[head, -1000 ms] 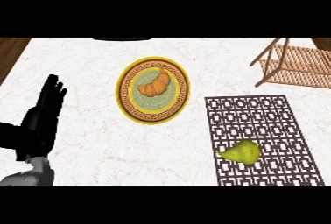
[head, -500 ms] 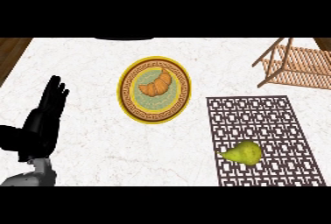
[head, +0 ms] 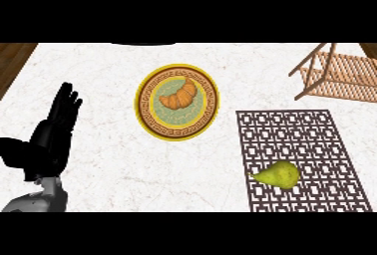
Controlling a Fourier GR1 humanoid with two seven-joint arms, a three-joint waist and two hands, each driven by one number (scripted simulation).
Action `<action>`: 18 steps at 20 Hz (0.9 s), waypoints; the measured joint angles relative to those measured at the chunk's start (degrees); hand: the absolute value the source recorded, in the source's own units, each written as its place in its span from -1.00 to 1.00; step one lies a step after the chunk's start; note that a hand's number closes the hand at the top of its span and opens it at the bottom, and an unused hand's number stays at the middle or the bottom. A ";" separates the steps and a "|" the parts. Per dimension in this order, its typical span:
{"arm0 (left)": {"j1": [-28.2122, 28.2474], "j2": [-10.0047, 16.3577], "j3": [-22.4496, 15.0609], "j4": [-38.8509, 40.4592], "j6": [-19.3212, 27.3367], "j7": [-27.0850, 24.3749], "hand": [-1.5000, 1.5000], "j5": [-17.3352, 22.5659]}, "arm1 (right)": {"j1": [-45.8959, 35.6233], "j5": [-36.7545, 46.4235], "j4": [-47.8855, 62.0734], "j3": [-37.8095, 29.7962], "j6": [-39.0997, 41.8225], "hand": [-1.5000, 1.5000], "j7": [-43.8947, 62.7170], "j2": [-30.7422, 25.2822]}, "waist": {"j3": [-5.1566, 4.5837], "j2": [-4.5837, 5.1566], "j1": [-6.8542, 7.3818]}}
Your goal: Pick the cupcake from the placemat and place it in the tiered shelf
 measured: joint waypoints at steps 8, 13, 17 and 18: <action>-0.95 -0.24 0.56 3.00 -0.71 -2.58 0.00 0.34 | -7.49 0.40 14.14 -1.13 -4.57 -1.00 -4.76 -0.07 | 0.05 0.36 0.60; -1.21 -0.37 0.26 3.22 -0.56 -2.89 0.00 -0.23 | -9.95 0.18 20.82 -1.73 -3.45 -1.00 -6.79 -0.77 | 0.09 0.57 1.10; -1.62 -0.10 0.42 1.99 -0.65 -1.31 0.00 0.02 | -11.10 -0.83 23.45 -2.64 -0.99 -1.00 -8.85 -2.12 | 0.13 0.55 1.08; -1.22 -0.33 -0.06 0.65 -0.42 -0.54 0.00 -0.23 | -11.62 -1.06 23.86 -2.87 -0.64 -1.00 -9.06 -2.47 | 0.13 0.54 1.23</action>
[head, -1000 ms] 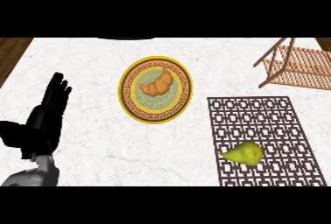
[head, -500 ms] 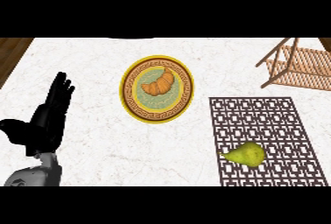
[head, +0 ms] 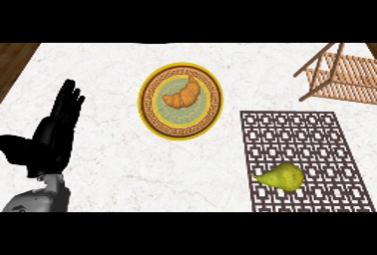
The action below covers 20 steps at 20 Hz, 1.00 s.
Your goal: Pick the cupcake from the placemat and place it in the tiered shelf
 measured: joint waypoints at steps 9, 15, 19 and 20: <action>0.45 0.92 1.32 0.74 -1.19 -0.78 0.00 1.00 | -1.78 -5.81 1.70 -5.40 3.92 -1.00 -2.85 -4.22 | -0.02 -0.09 -0.42; -0.16 0.51 1.55 1.89 -0.74 -1.05 0.00 0.86 | 0.08 -9.21 3.38 -9.16 3.75 -1.00 0.22 -9.96 | -0.04 -0.15 -0.95; -0.27 0.25 1.23 1.07 -0.13 -0.44 0.00 0.26 | 3.13 -11.13 4.99 -11.27 5.94 -1.00 2.67 -14.90 | 0.02 -0.13 -1.12; 0.08 0.12 0.93 0.24 -0.01 0.15 0.00 0.12 | 4.55 -11.63 5.41 -11.84 7.03 -1.00 2.72 -16.28 | 0.04 -0.18 -1.20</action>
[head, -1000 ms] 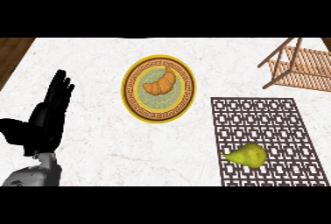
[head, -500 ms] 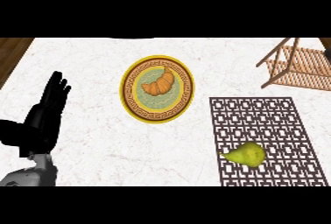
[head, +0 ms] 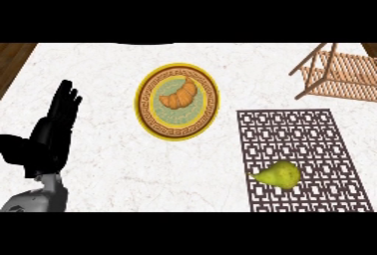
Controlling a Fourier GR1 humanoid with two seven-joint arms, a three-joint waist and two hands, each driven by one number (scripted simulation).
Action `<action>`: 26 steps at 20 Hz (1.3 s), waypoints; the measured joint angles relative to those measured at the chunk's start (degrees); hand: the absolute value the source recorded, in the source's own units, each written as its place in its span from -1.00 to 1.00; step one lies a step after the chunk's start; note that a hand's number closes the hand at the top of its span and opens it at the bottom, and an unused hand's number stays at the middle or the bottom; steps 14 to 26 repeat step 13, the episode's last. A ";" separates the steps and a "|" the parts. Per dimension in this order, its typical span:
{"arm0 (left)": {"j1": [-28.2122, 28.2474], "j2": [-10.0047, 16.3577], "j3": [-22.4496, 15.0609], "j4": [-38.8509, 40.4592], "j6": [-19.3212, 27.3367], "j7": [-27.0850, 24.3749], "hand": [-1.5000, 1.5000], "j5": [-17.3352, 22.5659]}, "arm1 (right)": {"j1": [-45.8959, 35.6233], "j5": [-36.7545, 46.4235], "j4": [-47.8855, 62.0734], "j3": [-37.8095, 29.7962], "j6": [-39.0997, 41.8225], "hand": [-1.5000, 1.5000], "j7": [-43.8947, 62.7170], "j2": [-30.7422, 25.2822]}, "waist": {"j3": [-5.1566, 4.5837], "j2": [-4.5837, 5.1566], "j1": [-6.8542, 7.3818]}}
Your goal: Pick the cupcake from the placemat and place it in the tiered shelf
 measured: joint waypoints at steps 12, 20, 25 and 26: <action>0.56 0.34 0.83 0.49 -0.53 -0.87 0.00 0.51 | 14.62 -5.70 2.32 -5.37 14.33 -1.00 -4.72 -7.38 | 0.19 -0.02 -0.44; 0.83 0.29 0.85 0.67 -0.53 -1.13 0.00 0.47 | 15.58 -6.09 2.31 -5.69 15.53 -1.00 -5.21 -7.66 | 0.20 -0.04 -0.47; 0.83 0.29 0.85 0.67 -0.53 -1.13 0.00 0.47 | 15.58 -6.09 2.31 -5.69 15.53 -1.00 -5.21 -7.66 | 0.20 -0.04 -0.47; 0.83 0.29 0.85 0.67 -0.53 -1.13 0.00 0.47 | 15.58 -6.09 2.31 -5.69 15.53 -1.00 -5.21 -7.66 | 0.20 -0.04 -0.47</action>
